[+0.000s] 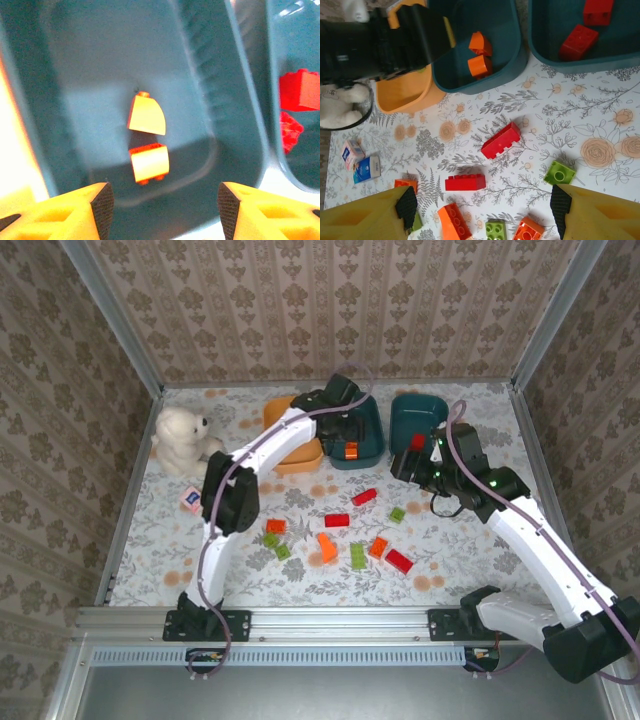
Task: Sort the legos into containers by color
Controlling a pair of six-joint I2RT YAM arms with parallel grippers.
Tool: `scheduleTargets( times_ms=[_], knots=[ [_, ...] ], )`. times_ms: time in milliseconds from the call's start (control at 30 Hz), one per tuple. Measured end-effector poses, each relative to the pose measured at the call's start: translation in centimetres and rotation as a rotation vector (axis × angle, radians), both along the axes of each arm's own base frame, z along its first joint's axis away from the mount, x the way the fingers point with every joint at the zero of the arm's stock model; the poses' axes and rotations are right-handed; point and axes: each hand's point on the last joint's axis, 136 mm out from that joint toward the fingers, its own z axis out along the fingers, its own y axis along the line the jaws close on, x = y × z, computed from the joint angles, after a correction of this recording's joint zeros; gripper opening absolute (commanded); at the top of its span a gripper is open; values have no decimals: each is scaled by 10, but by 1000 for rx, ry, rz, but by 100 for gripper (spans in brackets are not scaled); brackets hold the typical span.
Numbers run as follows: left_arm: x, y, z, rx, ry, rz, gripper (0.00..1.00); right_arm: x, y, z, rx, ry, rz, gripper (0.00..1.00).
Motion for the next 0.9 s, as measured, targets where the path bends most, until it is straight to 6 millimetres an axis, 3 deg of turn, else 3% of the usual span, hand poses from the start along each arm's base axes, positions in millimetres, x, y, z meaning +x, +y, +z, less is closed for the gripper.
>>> scheduleTargets(
  times_ms=[167, 300, 433, 667, 767, 900],
  knots=[
    [-30, 37, 52, -66, -32, 62, 60, -3, 1, 0, -16, 3, 32, 74],
    [-55, 74, 69, -78, -26, 121, 62, -6, 2, -2, -26, 9, 52, 74],
    [-100, 121, 47, -26, 58, 190, 66, -12, 14, -5, -36, 21, 113, 74],
    [-206, 197, -15, 63, 288, 339, 70, -40, 82, -22, -22, 61, 378, 74],
    [-229, 211, -35, 70, 358, 396, 70, -47, 99, -28, -5, 66, 437, 74],
    [-246, 221, -49, 67, 404, 462, 70, -49, 106, -42, -11, 100, 448, 73]
  ],
)
